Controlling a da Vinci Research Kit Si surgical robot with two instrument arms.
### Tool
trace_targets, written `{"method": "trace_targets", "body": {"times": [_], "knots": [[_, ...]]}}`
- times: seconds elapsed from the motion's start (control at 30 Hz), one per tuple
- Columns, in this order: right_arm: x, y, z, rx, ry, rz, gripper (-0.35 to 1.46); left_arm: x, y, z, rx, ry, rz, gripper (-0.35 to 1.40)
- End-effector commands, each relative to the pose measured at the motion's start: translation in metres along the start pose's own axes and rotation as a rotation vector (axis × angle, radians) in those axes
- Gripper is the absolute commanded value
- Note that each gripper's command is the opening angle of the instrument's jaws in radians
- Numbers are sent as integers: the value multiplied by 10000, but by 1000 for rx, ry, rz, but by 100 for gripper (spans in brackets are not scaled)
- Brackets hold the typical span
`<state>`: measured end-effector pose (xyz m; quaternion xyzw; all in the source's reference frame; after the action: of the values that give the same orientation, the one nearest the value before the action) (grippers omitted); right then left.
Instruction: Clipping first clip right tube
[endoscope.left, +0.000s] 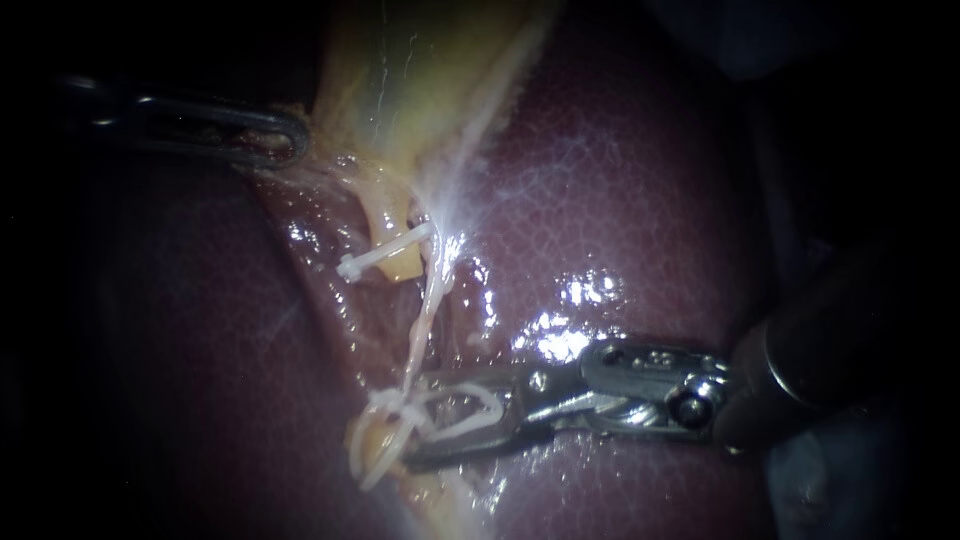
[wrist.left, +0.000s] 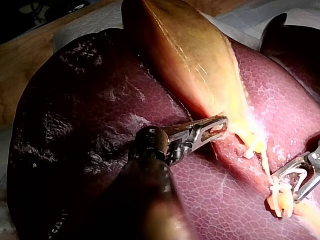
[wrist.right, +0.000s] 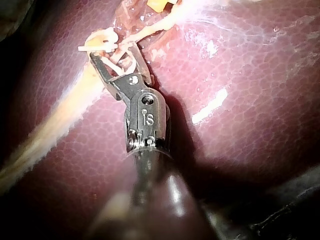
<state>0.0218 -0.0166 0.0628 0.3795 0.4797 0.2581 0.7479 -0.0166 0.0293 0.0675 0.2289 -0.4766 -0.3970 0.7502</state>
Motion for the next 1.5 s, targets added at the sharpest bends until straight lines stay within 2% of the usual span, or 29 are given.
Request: {"method": "trace_targets", "body": {"times": [0.03,0.27,0.53,0.7,0.87,1.13,1.37,1.5], "knots": [[0,-1,-1,0,0,0,49,1,0,0,0,0,0,-35],[8,-13,-15,6,-1,4,49,1,1,0,0,0,0,-35],[26,-29,-58,-2,7,19,49,1,1,-1,1,0,0,-35],[29,-30,-77,-8,11,25,49,1,1,-1,1,0,0,-35],[28,-26,-79,-9,11,25,49,1,1,-1,1,0,0,-35],[17,-11,-70,-13,14,19,49,1,1,-1,1,0,1,-35],[-11,23,-55,-9,7,20,49,2,1,0,0,0,1,-35],[-19,35,-51,1,5,33,49,2,1,0,0,0,1,-35]]}}
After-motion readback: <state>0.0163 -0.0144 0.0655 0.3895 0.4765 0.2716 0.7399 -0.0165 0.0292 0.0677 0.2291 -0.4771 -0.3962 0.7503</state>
